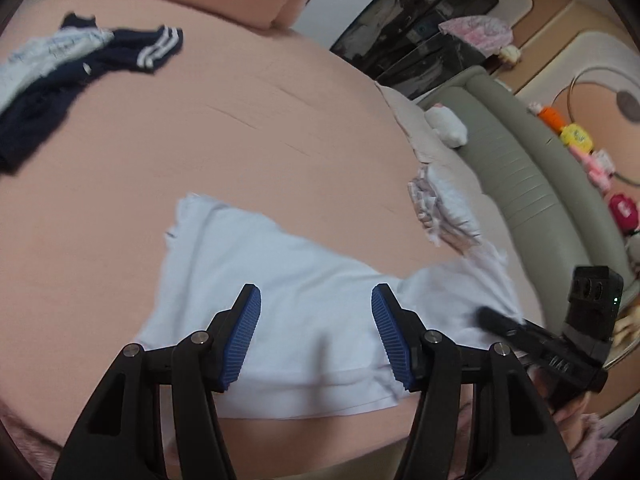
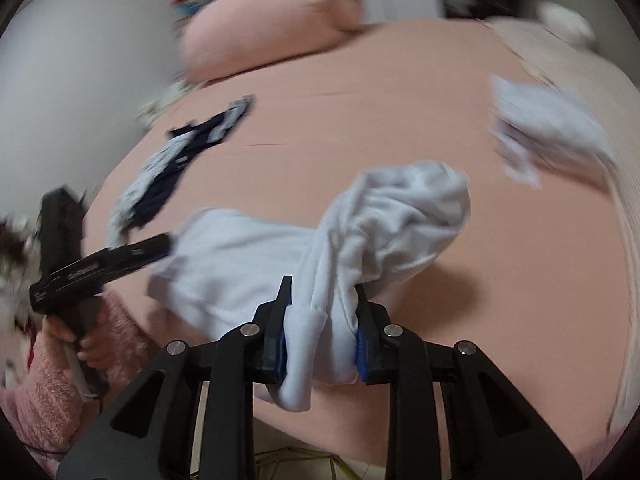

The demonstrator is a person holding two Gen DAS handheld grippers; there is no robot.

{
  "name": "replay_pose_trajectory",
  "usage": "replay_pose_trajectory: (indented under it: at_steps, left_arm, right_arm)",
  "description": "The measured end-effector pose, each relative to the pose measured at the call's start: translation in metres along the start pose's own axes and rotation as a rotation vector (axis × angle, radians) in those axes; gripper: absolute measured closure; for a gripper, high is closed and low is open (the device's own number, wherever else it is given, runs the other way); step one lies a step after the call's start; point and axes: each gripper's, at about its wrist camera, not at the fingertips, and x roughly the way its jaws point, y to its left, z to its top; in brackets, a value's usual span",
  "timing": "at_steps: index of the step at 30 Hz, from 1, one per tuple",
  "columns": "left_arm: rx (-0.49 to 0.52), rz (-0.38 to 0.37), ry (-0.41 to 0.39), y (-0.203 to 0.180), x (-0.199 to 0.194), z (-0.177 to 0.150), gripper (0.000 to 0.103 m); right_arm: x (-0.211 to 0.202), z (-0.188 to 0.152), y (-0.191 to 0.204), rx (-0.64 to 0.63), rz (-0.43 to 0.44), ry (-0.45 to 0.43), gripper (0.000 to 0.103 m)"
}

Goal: Fold clothes

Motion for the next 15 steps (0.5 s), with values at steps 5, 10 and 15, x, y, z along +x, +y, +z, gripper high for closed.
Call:
replay_pose_trajectory:
  at_steps: [5,10,15]
  left_arm:
    - [-0.078,-0.116,0.048,0.011,0.008,0.000,0.045]
    - [-0.163,-0.142,0.107,0.023,0.028,-0.004,0.045]
    - [-0.076,-0.135,0.107,0.003,0.032,-0.008,0.045]
  right_arm:
    - [0.055,0.002,0.059,-0.090,0.066,0.076,0.077]
    - [0.079,0.003,0.065,-0.045,0.058,0.076,0.077]
    - [0.048,0.009,0.031,0.065,0.012,-0.002,0.079]
